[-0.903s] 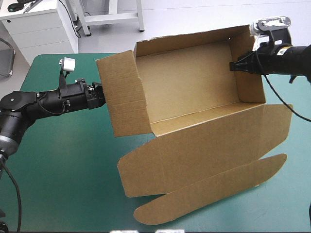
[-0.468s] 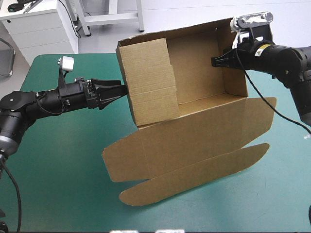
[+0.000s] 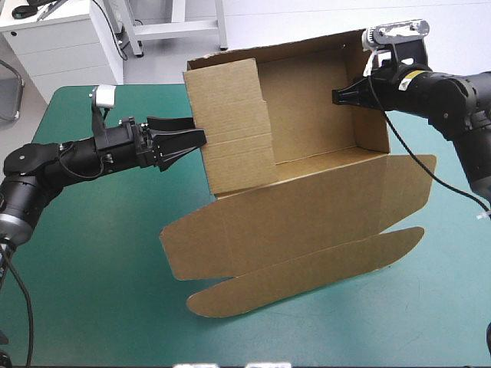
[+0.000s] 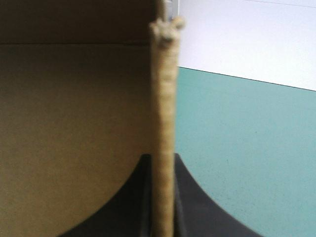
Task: Fold the box
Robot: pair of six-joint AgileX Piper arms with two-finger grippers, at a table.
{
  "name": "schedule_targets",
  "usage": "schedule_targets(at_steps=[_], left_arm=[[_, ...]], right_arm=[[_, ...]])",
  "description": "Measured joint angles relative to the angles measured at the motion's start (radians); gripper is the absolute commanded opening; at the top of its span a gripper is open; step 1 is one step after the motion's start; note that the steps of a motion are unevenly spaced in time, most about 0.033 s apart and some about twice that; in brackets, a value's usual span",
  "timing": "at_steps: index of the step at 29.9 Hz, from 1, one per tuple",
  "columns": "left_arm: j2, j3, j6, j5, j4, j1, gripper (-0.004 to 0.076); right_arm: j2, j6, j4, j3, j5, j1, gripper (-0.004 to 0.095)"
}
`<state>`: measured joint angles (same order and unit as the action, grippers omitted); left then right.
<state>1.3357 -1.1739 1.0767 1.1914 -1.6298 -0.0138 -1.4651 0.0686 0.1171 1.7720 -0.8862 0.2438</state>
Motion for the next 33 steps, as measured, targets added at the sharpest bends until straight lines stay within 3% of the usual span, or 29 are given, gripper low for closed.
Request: schedule_targets(at_steps=[4,9,14,18,25,33], left_arm=[[0.0,-0.028,-0.014,-0.042,0.058,-0.053,0.0684],[0.0,-0.089,-0.089,-0.222,0.197,-0.14,0.0673],[0.0,-0.166,-0.27,-0.428,0.451,-0.268,0.0608],[0.0,-0.223,-0.489,-0.531,0.734,-0.368,0.0545],[0.012,-0.325,-0.92,-0.533,1.218,-0.489,0.0477],[0.088,-0.41,-1.225,-0.48,1.522,-0.549,0.0442]], right_arm=[[-0.008,-0.003,-0.021,0.0,0.0,-0.003,-0.0005],[-0.009,-0.023,-0.063,0.0,0.0,-0.005,-0.0005],[-0.009,-0.057,-0.088,0.0,0.001,-0.005,-0.0005],[-0.009,-0.069,-0.108,0.0,0.005,-0.005,-0.0005],[-0.009,-0.096,-0.117,0.0,0.009,-0.004,-0.0005],[-0.011,-0.146,-0.117,0.0,0.022,0.0,-0.0005]])
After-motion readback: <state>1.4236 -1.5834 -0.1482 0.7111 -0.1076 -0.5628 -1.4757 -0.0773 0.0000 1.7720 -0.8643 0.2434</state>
